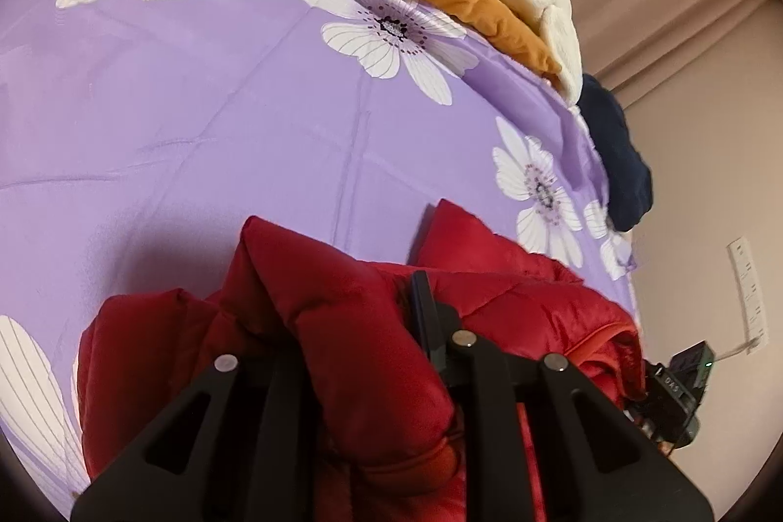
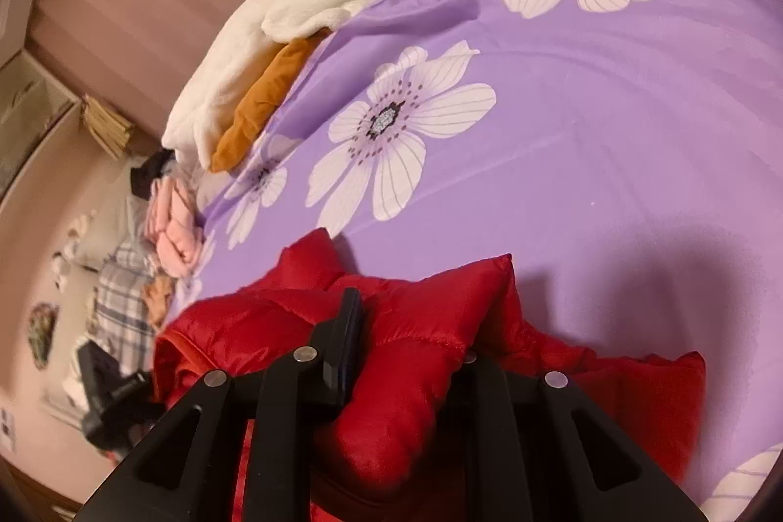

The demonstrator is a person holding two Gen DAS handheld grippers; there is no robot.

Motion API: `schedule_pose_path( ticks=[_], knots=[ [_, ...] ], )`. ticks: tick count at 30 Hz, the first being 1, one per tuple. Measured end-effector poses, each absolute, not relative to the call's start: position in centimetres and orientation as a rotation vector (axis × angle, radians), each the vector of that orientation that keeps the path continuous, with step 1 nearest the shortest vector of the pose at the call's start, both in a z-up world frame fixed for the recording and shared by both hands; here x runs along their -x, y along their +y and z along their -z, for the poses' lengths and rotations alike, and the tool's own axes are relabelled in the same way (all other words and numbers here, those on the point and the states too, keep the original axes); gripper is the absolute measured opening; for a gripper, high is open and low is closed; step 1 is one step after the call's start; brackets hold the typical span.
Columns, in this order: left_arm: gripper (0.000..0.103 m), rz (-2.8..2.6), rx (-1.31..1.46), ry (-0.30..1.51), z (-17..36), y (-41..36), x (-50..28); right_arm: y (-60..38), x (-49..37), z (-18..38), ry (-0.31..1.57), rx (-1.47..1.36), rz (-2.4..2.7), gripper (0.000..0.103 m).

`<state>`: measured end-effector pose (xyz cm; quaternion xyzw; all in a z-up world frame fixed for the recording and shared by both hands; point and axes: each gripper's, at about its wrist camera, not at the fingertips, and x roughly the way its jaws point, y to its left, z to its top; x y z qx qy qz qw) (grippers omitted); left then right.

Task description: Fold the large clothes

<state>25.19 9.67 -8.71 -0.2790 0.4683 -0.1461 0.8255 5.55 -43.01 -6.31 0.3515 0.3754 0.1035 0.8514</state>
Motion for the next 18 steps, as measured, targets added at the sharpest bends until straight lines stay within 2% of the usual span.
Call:
schedule_pose_path(
  ticks=[3, 5, 7, 9, 11, 18],
  knots=[
    [0.025, 0.325, 0.636, 0.979, 7.4, 10.3, -24.9, -43.5, -5.2, 5.6, 0.770, -0.794, -0.247, 0.027],
    [0.031, 0.333, 0.648, 0.964, 6.4, 10.6, -24.6, -43.6, -5.0, 5.0, 0.754, -0.816, -0.260, 0.046],
    [0.043, 0.333, 0.653, 0.957, 5.6, 10.7, -24.5, -43.7, -4.7, 4.4, 0.732, -0.829, -0.243, 0.058],
    [0.083, 0.307, 0.660, 0.931, 4.7, 11.2, -24.2, -44.2, -4.5, 3.8, 0.709, -0.855, -0.241, 0.063],
    [0.092, 0.266, 0.663, 0.881, 3.4, 12.0, -23.7, -44.5, -4.3, 3.2, 0.692, -0.861, -0.229, 0.065],
    [0.092, 0.215, 0.592, 0.845, 1.4, 13.3, -22.4, -44.2, -2.8, 0.4, 0.610, -0.735, -0.117, 0.066]
  ],
)
